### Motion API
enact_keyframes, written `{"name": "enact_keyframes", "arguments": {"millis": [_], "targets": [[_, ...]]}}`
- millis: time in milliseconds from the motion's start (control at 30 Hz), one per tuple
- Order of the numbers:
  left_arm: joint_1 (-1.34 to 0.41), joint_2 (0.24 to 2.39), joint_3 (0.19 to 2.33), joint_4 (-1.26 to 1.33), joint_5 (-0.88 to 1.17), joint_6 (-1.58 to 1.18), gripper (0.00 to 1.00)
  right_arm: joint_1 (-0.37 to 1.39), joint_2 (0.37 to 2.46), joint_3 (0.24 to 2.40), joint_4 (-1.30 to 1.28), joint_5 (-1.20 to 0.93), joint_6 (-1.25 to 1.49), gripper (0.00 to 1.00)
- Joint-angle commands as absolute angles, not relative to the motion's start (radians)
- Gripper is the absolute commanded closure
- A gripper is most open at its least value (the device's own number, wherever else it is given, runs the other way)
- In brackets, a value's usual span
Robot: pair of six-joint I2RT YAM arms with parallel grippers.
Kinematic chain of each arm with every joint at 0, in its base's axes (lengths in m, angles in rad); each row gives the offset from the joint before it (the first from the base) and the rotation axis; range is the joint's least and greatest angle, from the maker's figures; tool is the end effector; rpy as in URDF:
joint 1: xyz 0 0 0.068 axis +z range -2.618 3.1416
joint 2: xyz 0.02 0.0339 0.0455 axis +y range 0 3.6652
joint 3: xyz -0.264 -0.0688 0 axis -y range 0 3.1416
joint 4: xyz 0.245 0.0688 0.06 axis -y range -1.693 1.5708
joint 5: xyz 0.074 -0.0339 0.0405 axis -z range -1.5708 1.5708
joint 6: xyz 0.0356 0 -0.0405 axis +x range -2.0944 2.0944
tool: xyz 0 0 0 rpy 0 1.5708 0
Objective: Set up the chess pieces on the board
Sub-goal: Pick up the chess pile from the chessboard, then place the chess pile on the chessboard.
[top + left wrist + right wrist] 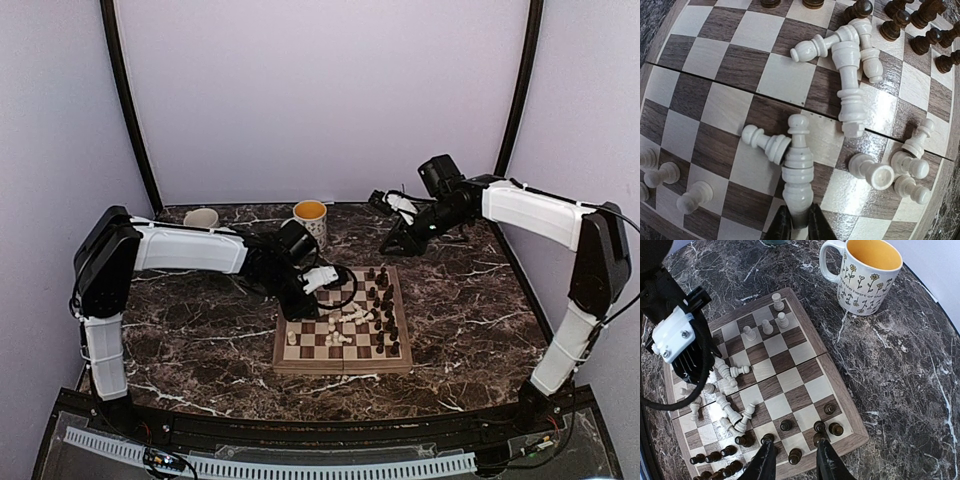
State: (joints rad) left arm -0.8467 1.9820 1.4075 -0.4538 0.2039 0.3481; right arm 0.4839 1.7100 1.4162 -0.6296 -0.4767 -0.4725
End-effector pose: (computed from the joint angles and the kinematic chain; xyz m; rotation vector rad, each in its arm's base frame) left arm 0.2728 -0.3194 0.1795 1.5419 2.1333 -0.4414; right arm 0.3219 0.1876 0.2772 -1.2973 2.0714 0.5965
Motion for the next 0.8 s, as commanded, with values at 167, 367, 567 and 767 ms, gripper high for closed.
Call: {"name": "enact_keyframes", "arguments": {"millis": [167, 367, 567, 767], "targets": [[-0.85, 1.774, 1.344, -0.351, 0.227, 0.367, 0.98, 0.483, 1.76, 1.466, -0.616, -0.504, -0.394, 0.71], [-0.85, 1.722, 1.291, -0.278, 0.223, 0.359, 0.99, 0.483, 1.827, 1.515, -0.615, -0.63, -0.29, 0.69], [-0.85, 1.744, 1.268, -0.287, 0.229, 0.354, 1.0, 0.485, 1.882, 1.561, -0.64, -0.716, -0.258, 0.69], [-0.839, 1.794, 1.248, -0.301, 0.252, 0.341, 1.0, 0.492, 1.889, 1.541, -0.635, -0.706, -0.266, 0.69]]}}
